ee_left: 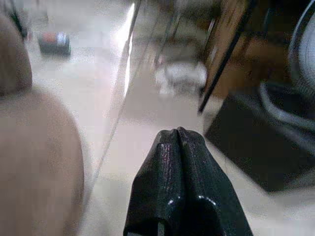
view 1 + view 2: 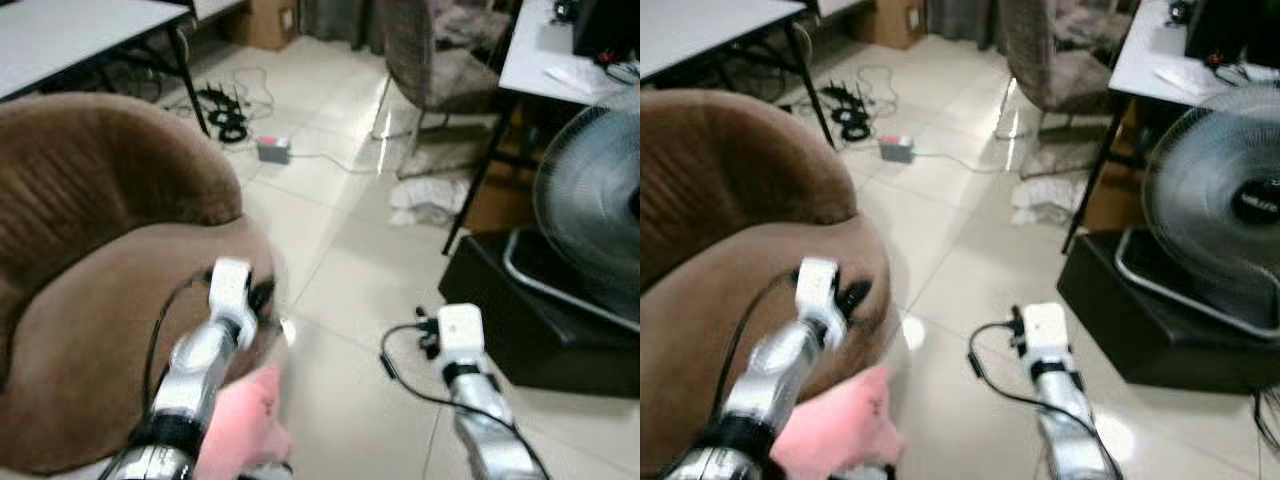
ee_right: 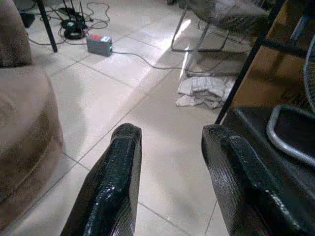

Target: Move the pillow to the sofa from floor

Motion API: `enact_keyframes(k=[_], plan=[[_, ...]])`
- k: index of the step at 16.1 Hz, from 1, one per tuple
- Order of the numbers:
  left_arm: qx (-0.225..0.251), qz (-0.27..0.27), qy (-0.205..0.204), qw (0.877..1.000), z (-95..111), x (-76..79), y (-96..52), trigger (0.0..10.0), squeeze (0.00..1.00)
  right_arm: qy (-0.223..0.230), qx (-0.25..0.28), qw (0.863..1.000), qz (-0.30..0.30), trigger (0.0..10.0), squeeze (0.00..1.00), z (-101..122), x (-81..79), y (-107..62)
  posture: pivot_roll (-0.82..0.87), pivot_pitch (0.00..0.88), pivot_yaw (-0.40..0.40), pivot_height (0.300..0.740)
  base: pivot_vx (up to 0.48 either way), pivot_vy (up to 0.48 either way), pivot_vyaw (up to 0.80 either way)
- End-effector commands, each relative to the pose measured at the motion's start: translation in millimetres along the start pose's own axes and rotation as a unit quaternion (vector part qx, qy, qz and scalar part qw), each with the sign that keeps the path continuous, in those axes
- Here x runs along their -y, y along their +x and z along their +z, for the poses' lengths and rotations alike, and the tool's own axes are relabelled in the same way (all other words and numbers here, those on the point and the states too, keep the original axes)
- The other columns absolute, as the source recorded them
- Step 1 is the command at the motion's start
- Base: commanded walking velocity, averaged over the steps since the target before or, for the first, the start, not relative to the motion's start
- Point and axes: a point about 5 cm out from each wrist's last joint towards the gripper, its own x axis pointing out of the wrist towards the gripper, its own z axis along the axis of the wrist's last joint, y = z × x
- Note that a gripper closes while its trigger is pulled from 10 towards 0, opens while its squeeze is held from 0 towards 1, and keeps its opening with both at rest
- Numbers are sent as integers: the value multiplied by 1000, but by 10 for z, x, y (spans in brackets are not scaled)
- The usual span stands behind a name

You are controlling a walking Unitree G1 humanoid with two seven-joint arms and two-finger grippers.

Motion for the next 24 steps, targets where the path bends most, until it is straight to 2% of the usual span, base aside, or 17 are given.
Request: enact_keyframes(k=[1,5,9,14,17,21,22,23,24], plan=[[-15,-2,-1,1000,-84,24,-22,10000,0,7,-8,1000,4,10000,43,-33,-12,-20,-43,21,23,740,0,0,712],[-16,0,2,1000,-94,28,-21,10000,0,9,-14,1000,2,10000,39,-49,20,-3,-38,17,19,740,0,0,706],[-18,-2,10,1000,-113,61,-24,10000,0,7,-15,1000,6,10000,102,-48,30,7,-32,24,14,740,0,0,712],[-34,17,40,998,-184,105,-35,10000,0,8,-21,1000,17,10000,141,-78,21,-5,-33,33,9,740,0,0,714],[-32,17,42,998,-183,129,-29,10000,0,8,-22,999,23,10000,153,-81,14,-1,-34,35,8,740,0,0,712],[-32,27,35,999,-178,125,-26,10000,0,8,-23,999,35,10000,196,-89,16,4,-24,40,2,740,0,0,714],[-30,32,35,998,-174,131,-28,10000,0,7,-22,999,41,10000,251,-86,12,9,-20,43,-1,740,0,0,700],[-30,33,33,998,-177,140,-31,10000,0,8,-21,999,43,10000,259,-84,9,10,-18,46,-3,740,0,0,700],[-35,43,44,997,-191,133,-35,10000,0,5,-22,999,45,10000,267,-85,11,12,-16,48,-5,740,0,0,681]])
